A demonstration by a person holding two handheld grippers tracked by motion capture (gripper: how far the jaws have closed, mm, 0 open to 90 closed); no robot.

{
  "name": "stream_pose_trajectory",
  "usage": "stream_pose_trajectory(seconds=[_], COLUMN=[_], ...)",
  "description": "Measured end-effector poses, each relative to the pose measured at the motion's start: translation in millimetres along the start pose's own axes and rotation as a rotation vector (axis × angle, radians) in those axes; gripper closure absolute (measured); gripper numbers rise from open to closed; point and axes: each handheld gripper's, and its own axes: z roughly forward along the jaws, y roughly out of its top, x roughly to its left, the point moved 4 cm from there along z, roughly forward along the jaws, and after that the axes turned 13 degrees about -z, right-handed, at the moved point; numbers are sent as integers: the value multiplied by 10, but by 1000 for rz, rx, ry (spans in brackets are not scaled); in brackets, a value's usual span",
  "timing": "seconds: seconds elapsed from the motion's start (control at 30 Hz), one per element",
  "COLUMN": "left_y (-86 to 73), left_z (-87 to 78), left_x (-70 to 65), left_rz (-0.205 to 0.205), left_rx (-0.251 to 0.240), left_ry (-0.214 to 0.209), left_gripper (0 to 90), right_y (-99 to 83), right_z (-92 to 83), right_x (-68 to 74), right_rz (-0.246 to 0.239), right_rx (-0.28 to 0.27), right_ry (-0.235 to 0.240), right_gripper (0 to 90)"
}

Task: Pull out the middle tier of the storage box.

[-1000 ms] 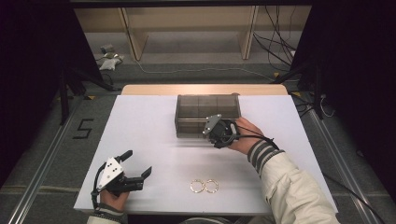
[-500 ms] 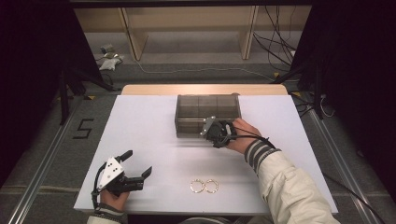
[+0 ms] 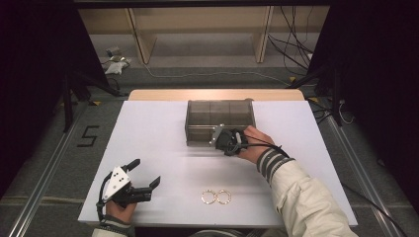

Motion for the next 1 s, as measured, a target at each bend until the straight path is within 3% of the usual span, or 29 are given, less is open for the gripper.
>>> stream_pose_trajectory(seconds=[0.57, 1.0], left_y=[-1, -1], left_z=[-1, 0], left_x=[-2, -4], left_rz=[3, 5], left_rx=[3, 3], left_ry=[-2, -2], left_gripper=[58, 58], right_y=[25, 17], right_z=[-194, -207], right_x=[122, 228], right_rz=[3, -1], right_rx=[-29, -35], right_ry=[83, 96], right_gripper=[688, 693])
